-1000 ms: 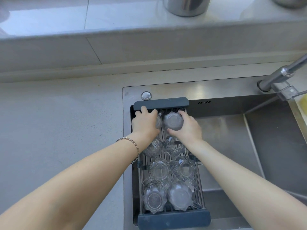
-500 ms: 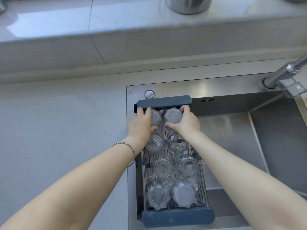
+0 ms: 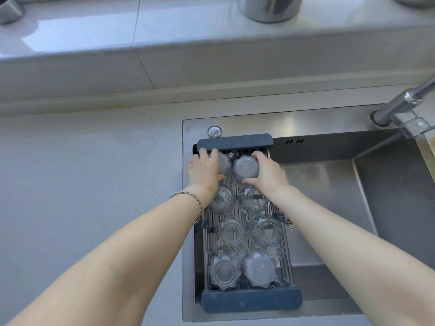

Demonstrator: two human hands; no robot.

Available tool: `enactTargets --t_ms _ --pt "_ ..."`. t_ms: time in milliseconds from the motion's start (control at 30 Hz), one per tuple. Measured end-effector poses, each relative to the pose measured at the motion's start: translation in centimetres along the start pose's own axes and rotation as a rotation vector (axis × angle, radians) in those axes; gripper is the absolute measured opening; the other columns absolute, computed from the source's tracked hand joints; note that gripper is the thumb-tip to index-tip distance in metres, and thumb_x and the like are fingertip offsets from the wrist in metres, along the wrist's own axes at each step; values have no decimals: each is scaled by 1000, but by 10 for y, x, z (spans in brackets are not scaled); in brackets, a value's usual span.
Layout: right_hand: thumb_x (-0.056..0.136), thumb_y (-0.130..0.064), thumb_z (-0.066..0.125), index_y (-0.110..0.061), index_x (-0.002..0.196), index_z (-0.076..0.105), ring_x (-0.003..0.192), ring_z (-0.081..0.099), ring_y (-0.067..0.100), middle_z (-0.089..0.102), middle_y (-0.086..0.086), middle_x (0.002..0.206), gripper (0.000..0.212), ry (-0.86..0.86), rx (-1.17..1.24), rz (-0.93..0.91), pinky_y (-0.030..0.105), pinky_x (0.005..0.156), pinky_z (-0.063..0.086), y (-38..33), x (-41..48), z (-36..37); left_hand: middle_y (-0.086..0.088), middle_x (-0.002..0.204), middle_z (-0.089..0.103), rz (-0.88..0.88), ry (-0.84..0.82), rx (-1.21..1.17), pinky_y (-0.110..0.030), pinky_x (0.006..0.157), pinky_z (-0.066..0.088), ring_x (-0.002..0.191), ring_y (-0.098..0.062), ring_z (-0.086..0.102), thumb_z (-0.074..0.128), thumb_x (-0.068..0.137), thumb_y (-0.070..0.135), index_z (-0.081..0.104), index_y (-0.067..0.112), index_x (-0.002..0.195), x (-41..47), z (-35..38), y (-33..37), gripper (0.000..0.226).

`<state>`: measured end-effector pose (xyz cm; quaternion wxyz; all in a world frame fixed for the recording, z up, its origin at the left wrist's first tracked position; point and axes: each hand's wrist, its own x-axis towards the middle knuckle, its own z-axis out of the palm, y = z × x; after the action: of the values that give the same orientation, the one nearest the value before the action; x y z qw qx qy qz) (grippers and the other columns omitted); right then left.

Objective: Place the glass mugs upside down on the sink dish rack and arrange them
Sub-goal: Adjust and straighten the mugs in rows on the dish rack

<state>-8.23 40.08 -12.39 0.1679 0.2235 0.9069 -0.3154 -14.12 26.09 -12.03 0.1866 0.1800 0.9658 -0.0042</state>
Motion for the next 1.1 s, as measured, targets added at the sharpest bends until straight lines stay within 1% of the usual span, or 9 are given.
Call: enactTargets --t_ms 100,200,300,367,533,700,800,933,1100 --pt "70 -30 79 -19 133 37 115 53 31 55 9 129 76 -7 48 31 37 89 44 1 1 -1 -16 139 35 9 34 -39 -40 98 39 122 -32 40 62 87 32 24 14 142 -8 -2 -2 69" --pt "74 -37 74 -18 139 30 127 44 30 46 10 140 81 -17 108 23 41 101 39 5 -4 1 -12 132 42 109 75 -71 -37 91 43 115 -29 46 59 87 37 37 13 132 -27 -8 -3 56" --pt "75 -47 69 -18 143 22 134 32 31 35 13 145 88 -18 87 40 46 109 32 10 -20 7 -13 127 45 52 -133 -88 -37 78 51 103 -30 58 55 84 54 40 13 129 -55 -1 0 62" --pt "74 -49 69 -17 142 22 133 33 30 34 13 144 89 -3 47 48 43 107 33 15 -35 12 -15 131 40 -1 -222 -115 -36 74 51 99 -33 61 56 84 55 33 15 133 -68 9 4 68" --pt "73 -49 70 -19 134 39 122 48 25 32 6 142 75 16 13 47 37 90 49 21 -58 23 -17 128 42 -75 -147 -185 -36 76 51 95 -36 62 58 86 46 39 11 123 -69 15 15 54" --pt "73 -44 72 -19 134 42 128 43 24 28 5 148 73 28 51 70 37 93 47 18 -59 25 -13 125 45 25 -135 -50 -35 72 51 93 -33 62 58 85 46 40 13 124 -75 0 14 55" --pt "74 -43 73 -19 134 41 131 41 23 28 4 149 72 20 47 50 36 95 45 17 -58 25 -10 120 48 92 -116 11 -33 66 46 90 -31 63 59 84 46 42 15 121 -77 -11 9 51" --pt "72 -43 74 -19 136 41 134 37 23 26 4 152 76 7 55 58 38 100 43 18 -57 24 -11 126 45 241 -155 183 -31 62 42 88 -31 64 60 85 42 37 16 132 -80 -20 5 57" --pt "72 -44 74 -19 136 41 134 37 24 27 5 151 77 5 63 65 38 100 41 20 -57 24 -11 128 43 320 -185 284 -35 67 46 94 -32 63 64 84 36 38 18 132 -79 -30 8 57"
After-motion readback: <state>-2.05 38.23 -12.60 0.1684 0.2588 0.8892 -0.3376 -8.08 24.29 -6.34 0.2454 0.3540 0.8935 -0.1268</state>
